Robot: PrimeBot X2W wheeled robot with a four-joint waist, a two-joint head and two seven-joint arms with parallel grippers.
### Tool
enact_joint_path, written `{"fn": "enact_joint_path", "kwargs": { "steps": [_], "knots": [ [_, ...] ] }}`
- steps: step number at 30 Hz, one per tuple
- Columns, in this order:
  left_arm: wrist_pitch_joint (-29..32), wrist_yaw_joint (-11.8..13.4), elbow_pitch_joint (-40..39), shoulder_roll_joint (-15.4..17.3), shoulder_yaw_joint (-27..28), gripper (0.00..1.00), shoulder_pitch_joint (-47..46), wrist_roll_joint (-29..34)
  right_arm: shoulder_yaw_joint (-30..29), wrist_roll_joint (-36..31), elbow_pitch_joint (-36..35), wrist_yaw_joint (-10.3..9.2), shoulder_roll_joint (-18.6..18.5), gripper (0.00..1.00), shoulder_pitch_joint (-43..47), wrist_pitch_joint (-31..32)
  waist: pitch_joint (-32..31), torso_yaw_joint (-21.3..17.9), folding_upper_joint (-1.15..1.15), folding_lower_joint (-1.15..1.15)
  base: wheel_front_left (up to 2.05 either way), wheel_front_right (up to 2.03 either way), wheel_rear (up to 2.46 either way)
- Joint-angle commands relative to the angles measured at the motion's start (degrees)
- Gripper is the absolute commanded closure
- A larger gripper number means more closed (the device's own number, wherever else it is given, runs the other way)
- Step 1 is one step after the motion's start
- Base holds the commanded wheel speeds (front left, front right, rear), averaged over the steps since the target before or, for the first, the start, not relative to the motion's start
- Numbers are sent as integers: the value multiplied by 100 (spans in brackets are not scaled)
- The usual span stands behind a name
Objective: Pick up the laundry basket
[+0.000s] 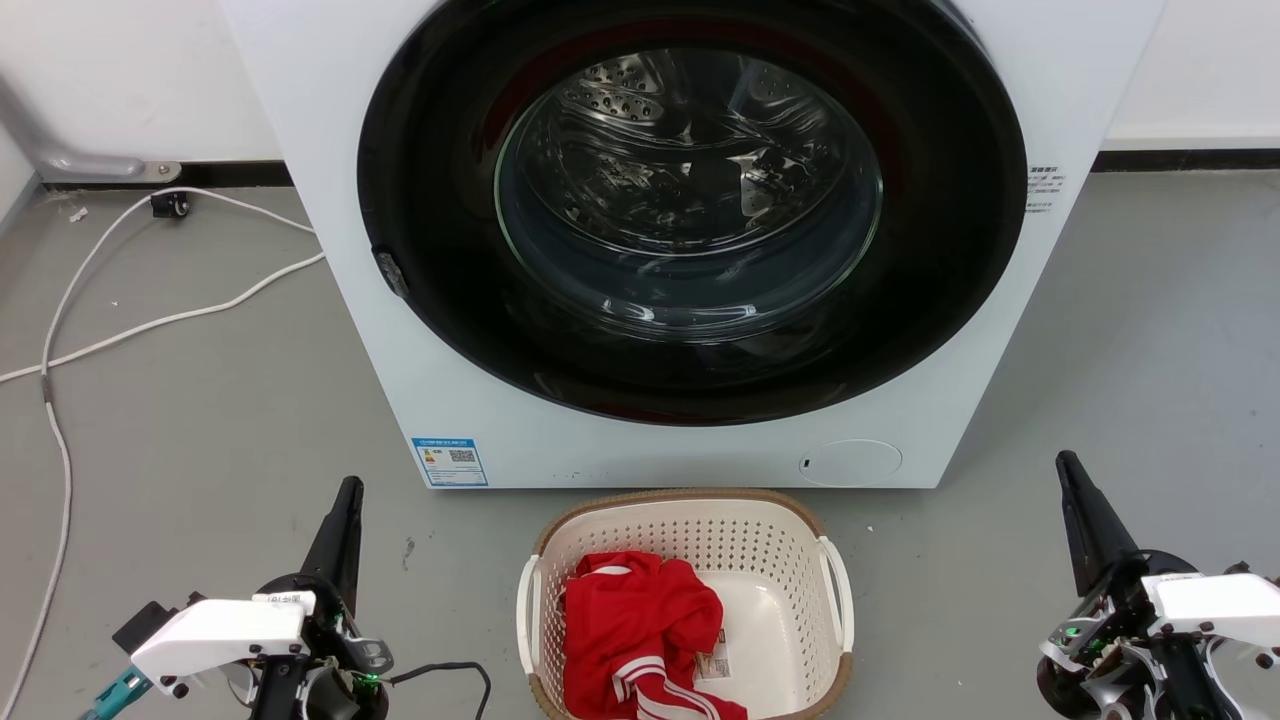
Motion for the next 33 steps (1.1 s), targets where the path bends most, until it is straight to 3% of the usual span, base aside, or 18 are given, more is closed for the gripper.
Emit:
{"fn": "enact_joint_path", "kwargs": {
  "steps": [1, 24, 25, 33],
  "knots": [
    [17, -16, 9, -5, 14, 100, -55, 24, -8, -20, 5, 2, 19, 100, -61, 2, 0, 0, 0, 0, 0, 0, 0],
    [43, -16, 10, -20, 39, 100, -58, 50, -28, -40, 7, 2, 33, 100, -64, 24, 0, 0, 0, 0, 0, 0, 0],
    [7, 0, 2, -18, 22, 0, -1, 10, -19, -14, 2, 0, 13, 0, -1, 6, 0, 0, 0, 0, 0, 0, 0],
    [-169, 0, 61, -37, -160, 0, 28, 67, 96, -122, 42, 0, 24, 0, 93, -177, 1, 2, 0, 0, 0, 0, 0]
  ]
}}
